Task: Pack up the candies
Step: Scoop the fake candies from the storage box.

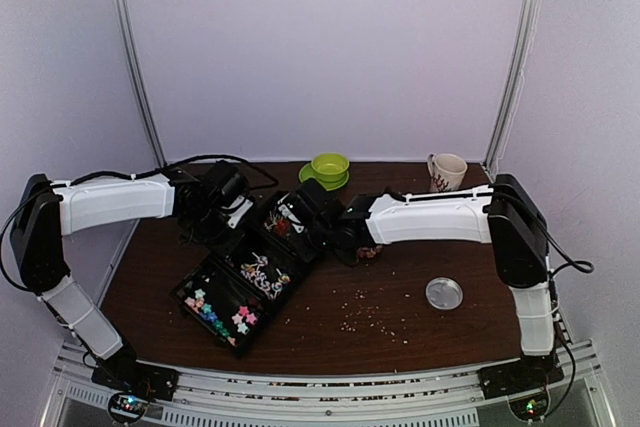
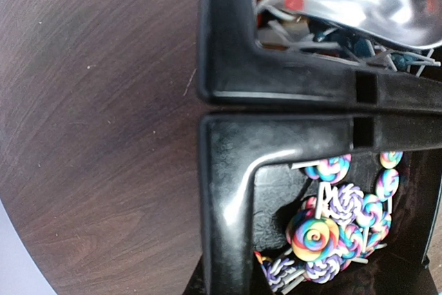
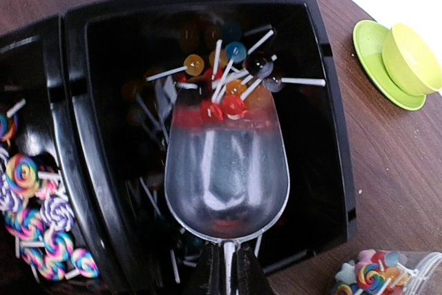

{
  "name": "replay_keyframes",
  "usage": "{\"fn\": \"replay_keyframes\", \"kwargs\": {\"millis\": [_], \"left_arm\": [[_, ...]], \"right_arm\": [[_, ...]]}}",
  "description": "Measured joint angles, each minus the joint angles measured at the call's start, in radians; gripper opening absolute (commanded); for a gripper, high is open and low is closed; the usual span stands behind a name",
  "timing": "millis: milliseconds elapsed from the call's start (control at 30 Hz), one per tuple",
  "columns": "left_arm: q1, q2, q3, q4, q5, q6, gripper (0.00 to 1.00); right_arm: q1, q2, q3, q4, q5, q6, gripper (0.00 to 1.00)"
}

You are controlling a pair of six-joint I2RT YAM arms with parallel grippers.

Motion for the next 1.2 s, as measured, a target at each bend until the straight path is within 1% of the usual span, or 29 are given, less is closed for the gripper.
{"fn": "replay_keyframes", "kwargs": {"millis": [300,467,767,1200], "left_arm": [[0.008,0.0,0.0,0.001,-0.013,-0.018,0.0],[0.015,0.0,-0.002,0.002,-0.015,-0.028,0.0],[0.036,-0.001,-0.007,0.005,0.053,-0.018,0.0],[0.041,-0.004,-0.008,0.02,0.121,-0.013,0.0]], "right_arm": [[0.0,0.026,-0.04,0.144,0.004,0.07,0.0],[0.0,0.023,-0.153,0.331,0.011,0.089,0.0],[-0.002,-0.025,-0.332,0.544,0.009,0.088,0.0],[-0.006,-0.112,-0.497,0.686,0.008,0.084,0.0]]}}
